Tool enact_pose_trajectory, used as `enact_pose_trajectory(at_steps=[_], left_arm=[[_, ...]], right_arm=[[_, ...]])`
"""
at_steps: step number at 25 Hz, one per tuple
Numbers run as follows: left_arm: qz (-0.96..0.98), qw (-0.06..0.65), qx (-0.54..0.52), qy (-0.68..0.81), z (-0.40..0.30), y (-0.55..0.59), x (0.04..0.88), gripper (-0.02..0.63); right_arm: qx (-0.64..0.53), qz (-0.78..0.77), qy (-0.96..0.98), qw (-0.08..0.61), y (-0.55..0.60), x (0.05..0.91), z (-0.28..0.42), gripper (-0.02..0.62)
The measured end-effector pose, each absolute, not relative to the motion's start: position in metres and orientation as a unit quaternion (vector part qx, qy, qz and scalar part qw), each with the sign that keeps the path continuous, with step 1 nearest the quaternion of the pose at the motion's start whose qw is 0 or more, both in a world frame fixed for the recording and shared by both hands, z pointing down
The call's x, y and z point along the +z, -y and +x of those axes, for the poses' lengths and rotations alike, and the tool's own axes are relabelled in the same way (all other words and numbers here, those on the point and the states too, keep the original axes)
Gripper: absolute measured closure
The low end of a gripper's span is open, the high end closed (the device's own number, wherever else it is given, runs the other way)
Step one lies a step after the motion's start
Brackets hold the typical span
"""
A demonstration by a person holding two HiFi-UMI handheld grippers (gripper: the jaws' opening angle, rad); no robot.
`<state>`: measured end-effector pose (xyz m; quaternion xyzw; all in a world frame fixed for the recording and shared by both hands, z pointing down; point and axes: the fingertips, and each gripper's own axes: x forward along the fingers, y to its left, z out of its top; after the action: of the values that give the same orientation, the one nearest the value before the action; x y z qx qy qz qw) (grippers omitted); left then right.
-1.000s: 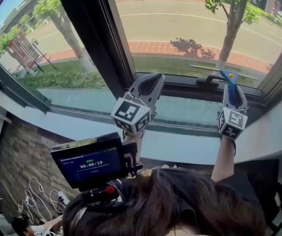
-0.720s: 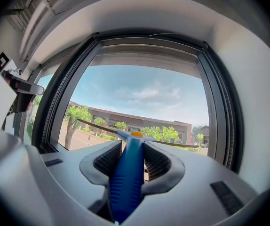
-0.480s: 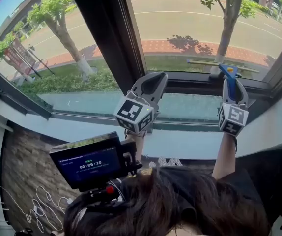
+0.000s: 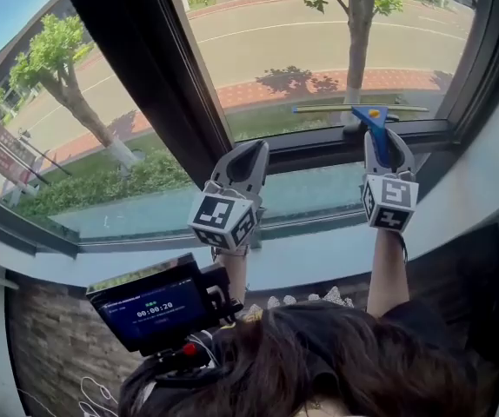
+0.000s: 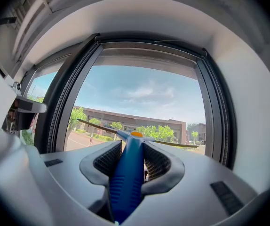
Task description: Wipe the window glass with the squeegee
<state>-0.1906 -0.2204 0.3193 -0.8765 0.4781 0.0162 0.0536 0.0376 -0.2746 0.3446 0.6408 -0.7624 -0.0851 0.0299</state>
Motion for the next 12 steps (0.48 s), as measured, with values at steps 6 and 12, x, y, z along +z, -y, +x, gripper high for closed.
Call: enact_pose_trajectory(at_steps=[6, 12], left_arm=[[-0.877, 0.054, 0.031, -0.476, -0.166, 0.253, 0.325, 0.604], [-0.875, 0.049, 0.034, -0.481, -0.164, 0.264, 0.331, 0.604]], right_arm=[[-0.097, 0.637, 0.764, 0.040, 0.300, 0.337, 0.045, 0.454], [-0.090, 0.642, 0.761, 0.028, 0.316, 0.315, 0.043, 0.454]])
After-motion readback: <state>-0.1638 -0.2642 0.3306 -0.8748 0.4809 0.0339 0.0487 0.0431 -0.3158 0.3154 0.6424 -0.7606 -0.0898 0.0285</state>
